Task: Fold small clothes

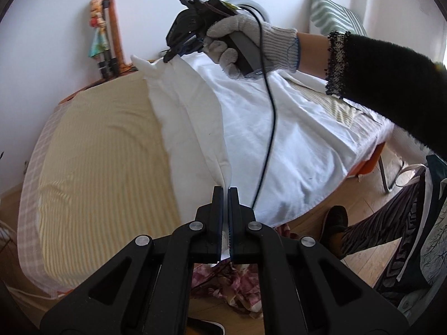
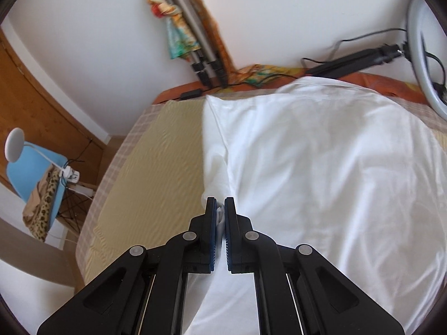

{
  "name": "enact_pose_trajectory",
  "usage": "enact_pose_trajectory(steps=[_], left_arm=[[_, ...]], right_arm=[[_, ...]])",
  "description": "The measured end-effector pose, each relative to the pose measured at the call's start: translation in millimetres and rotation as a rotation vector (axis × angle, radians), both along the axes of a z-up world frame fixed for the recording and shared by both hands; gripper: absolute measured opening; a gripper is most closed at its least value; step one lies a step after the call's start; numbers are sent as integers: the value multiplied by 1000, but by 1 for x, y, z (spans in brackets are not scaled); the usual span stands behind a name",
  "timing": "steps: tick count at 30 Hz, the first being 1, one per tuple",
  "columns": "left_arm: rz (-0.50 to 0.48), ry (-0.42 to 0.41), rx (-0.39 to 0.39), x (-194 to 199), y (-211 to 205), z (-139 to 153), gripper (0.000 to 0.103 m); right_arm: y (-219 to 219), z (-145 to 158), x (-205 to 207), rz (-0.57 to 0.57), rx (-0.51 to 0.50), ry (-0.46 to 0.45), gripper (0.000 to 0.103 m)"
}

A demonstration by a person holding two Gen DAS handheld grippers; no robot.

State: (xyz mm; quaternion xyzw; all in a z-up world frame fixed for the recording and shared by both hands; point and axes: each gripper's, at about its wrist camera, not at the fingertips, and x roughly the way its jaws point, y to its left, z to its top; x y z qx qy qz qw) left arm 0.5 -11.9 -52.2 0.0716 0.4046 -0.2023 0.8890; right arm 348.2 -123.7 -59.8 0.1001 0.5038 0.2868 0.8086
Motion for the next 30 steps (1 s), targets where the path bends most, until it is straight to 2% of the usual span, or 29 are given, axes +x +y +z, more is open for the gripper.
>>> enact_pose_trajectory(steps=[4, 8, 11, 15, 19, 22, 23, 26, 28, 30], left_arm=[[-42, 22, 0, 6, -26, -6, 1], [-63, 93, -37, 13, -41, -17, 1], [-64, 109, -77, 9, -40, -14, 4], [-56, 111, -123, -9, -24, 0, 4], [-16, 93, -132, -27, -2, 14, 5], [38, 57, -101, -30, 11, 16, 5], [64, 55, -87, -26, 14, 13, 5], [94, 52, -82, -12, 13, 0, 4], [84, 57, -78, -1, 4, -12, 4], [70, 41, -32, 7, -9, -24, 4]], right_arm=[[-26, -14, 3, -48, -19, 16, 4], [-39, -27, 7, -81, -69, 11, 4], [-44, -27, 8, -72, -129, -2, 5], [-64, -12, 0, -77, -137, -40, 15], [-91, 14, -27, -69, -116, -93, 16], [-112, 35, -59, -74, -133, -148, 27], [-119, 40, -72, -85, -153, -166, 30], [-134, 48, -102, -116, -203, -197, 30], [-143, 52, -121, -143, -247, -225, 30], [-153, 56, -135, -169, -278, -240, 30]])
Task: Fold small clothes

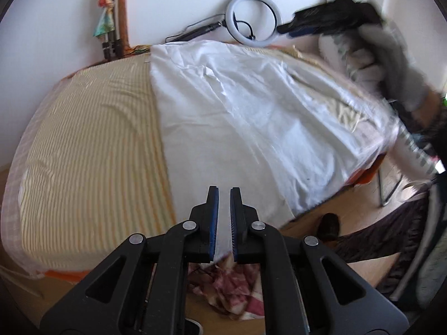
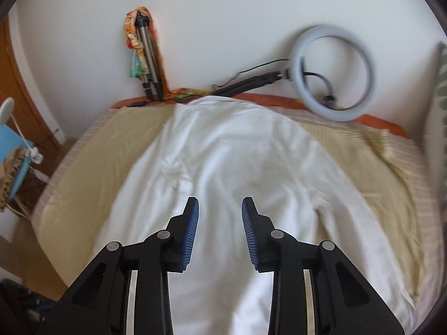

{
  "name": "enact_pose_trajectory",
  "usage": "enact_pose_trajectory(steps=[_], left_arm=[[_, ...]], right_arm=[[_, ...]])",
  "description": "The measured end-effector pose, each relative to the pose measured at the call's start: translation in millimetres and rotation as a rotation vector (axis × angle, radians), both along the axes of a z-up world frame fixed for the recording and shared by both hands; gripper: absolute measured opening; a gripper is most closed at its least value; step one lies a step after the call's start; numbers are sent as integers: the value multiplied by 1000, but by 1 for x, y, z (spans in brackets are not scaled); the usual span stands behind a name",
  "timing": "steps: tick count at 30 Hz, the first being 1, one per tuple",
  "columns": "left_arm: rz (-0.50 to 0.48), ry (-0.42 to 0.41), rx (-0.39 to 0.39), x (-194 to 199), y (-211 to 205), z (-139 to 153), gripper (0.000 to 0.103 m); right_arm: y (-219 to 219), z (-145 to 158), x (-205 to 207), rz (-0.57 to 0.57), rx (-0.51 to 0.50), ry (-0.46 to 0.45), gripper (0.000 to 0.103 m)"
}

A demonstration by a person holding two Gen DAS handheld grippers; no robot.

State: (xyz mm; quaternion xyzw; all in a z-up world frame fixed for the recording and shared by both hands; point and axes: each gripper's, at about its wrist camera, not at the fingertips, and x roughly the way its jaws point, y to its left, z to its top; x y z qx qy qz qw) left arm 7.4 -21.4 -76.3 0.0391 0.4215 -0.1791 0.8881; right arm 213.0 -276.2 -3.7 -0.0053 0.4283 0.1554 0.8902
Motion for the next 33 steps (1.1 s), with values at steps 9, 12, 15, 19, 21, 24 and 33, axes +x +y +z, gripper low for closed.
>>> enact_pose_trajectory(steps=[9, 12, 15, 19, 21, 24, 33], left_arm=[[-35, 1, 68, 7, -40, -41, 4], [-37, 6, 67, 2, -45, -33, 4], [-39, -23, 62, -2, -53, -18, 4], [-62, -53, 5, -1, -68, 8, 5], [-82, -67, -9, 0, -80, 15, 9], [-113, -76, -24, 6, -101, 20, 9], [-189, -56, -82, 18, -154, 20, 9]], right_arm=[[-54, 15, -46, -113, -120, -76, 31], [-73, 16, -57, -138, -148, -99, 37], [-92, 16, -66, -159, -159, -110, 38], [-116, 10, -75, -170, -185, -109, 40], [-129, 6, -76, -182, -193, -102, 42], [-151, -3, -76, -178, -195, -72, 42], [-251, -45, -64, -212, -84, 92, 43]])
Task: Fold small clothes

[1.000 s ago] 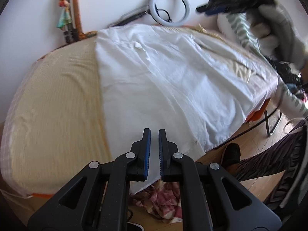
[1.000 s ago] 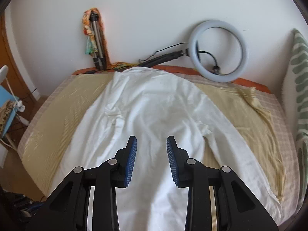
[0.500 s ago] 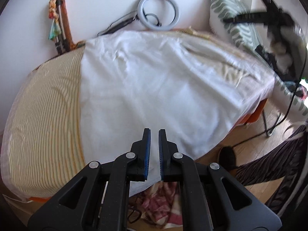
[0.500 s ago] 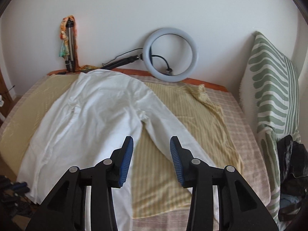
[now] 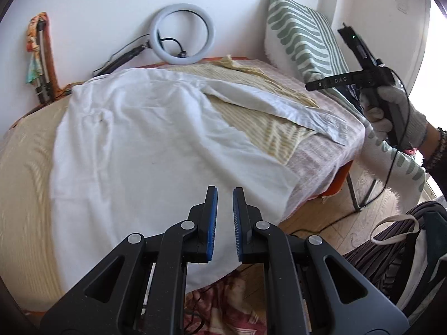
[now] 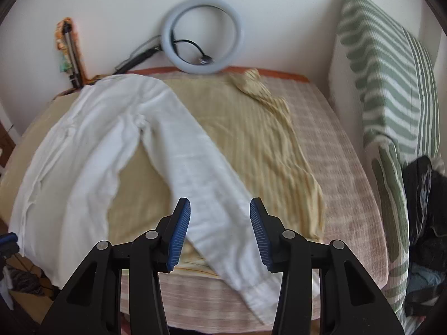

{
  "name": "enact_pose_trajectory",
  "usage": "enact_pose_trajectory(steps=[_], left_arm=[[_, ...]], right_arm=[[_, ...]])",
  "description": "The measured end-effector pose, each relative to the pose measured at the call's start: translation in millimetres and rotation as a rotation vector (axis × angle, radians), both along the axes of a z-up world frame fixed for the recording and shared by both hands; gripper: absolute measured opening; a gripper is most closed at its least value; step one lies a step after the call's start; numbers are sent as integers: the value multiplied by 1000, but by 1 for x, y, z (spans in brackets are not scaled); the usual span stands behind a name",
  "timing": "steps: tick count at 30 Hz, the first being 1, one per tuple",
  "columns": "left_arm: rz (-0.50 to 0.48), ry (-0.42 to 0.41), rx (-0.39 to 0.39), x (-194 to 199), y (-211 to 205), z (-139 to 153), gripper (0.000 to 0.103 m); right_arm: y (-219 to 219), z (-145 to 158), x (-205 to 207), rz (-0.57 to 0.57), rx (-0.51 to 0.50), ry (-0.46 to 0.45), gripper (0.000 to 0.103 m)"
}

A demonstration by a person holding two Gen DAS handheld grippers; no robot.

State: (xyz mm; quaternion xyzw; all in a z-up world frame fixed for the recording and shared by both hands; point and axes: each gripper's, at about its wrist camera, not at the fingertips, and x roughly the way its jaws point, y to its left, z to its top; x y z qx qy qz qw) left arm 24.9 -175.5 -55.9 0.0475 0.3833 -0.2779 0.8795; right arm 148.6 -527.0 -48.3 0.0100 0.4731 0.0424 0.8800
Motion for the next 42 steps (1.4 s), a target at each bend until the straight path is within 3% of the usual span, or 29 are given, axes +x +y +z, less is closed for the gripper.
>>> enact_pose_trajectory(steps=[4, 11, 15, 16, 17, 18, 21, 29, 38, 42], left_arm=[[-5, 18, -1, 5, -11, -3, 9], [-14, 35, 25, 9, -18, -9, 9], [-11, 33, 32, 10, -18, -10, 9], [-10, 31, 33, 11, -18, -10, 9], [-8, 28, 35, 11, -17, -10, 9], [-6, 25, 37, 11, -16, -9, 9], [9, 20, 35, 11, -10, -9, 9], [72, 36, -31, 17, 16, -4, 9], [138, 67, -129, 23, 46, -1, 9], [167, 89, -169, 25, 60, -5, 9]], right_arm=[[-47, -21, 4, -63, 105, 67, 43], [-80, -50, 0, -60, 225, 125, 48], [-72, -56, -3, -27, 170, 135, 46], [-70, -56, -5, -19, 158, 132, 40], [-68, -56, -5, -10, 153, 137, 13], [-66, -56, -5, -11, 146, 142, 5], [-60, -47, -9, 4, 122, 110, 2], [-17, 5, -12, 42, 106, 6, 1], [87, 55, -22, 252, 90, -81, 1], [130, 58, -24, 346, 102, -76, 1]])
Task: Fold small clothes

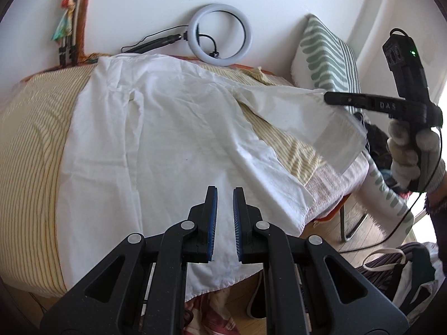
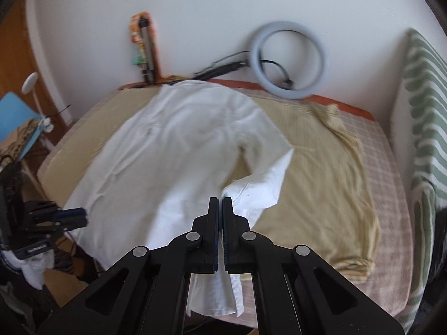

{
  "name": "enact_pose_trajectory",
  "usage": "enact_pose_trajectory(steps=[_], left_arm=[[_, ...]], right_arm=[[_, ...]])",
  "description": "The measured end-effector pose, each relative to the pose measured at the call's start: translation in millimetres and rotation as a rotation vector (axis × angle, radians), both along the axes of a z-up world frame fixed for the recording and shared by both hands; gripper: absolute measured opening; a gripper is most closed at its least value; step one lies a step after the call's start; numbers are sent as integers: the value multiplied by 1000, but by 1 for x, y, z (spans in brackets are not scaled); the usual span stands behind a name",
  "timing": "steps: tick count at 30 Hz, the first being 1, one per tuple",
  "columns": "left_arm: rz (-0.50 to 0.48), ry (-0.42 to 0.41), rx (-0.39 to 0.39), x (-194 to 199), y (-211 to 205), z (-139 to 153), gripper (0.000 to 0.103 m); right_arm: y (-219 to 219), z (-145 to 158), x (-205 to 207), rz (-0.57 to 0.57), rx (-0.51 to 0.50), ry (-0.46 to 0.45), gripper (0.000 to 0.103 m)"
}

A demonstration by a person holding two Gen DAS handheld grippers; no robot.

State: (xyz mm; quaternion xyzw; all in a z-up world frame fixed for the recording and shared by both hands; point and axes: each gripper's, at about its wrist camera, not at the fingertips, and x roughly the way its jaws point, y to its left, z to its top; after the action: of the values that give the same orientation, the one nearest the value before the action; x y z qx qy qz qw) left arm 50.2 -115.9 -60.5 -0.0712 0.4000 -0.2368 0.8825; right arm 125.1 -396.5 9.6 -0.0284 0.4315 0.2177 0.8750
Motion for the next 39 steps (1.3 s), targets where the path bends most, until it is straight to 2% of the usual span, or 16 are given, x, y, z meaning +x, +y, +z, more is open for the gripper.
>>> enact_pose_trajectory(steps=[4, 8, 13, 14, 15, 16, 18, 20, 22, 24, 27, 29, 31, 34, 39], left_arm=[[30, 18, -30, 2, 12, -5, 9], [46, 50, -58, 7, 20, -15, 9], [25, 71, -73, 9, 17, -20, 10], [16, 76, -81, 10, 15, -21, 10], [5, 83, -83, 12, 11, -22, 17], [-9, 89, -88, 13, 8, -23, 33], [-30, 88, -96, 11, 0, -21, 51], [-46, 61, -47, 10, -10, -19, 52], [-40, 32, 34, 10, -20, -21, 52], [-43, 27, 79, 12, -26, -27, 52], [-63, 33, 150, 14, -35, -38, 52], [-74, 54, 157, 16, -35, -45, 46], [-77, 72, 144, 19, -32, -50, 9], [-70, 101, 103, 24, -27, -54, 3], [-64, 145, -12, 24, -18, -49, 2]], right_arm=[[47, -12, -4, 133, 2, 32, 1], [92, -40, -18, 303, -31, 93, 2], [102, -54, -29, 424, -11, 158, 5], [96, -52, -29, 418, -9, 152, 6], [92, -50, -27, 408, -3, 153, 12], [84, -46, -25, 388, 20, 150, 16], [67, -39, -16, 343, 74, 148, 23], [49, -33, -3, 281, 112, 139, 24], [37, -29, 18, 212, 120, 131, 31], [24, -27, 45, 135, 141, 133, 40], [8, -31, 97, 20, 190, 159, 40], [1, -39, 134, -47, 208, 188, 40], [-3, -44, 160, -97, 227, 205, 40], [-2, -58, 201, -151, 250, 241, 40], [20, -79, 234, -185, 148, 280, 40]])
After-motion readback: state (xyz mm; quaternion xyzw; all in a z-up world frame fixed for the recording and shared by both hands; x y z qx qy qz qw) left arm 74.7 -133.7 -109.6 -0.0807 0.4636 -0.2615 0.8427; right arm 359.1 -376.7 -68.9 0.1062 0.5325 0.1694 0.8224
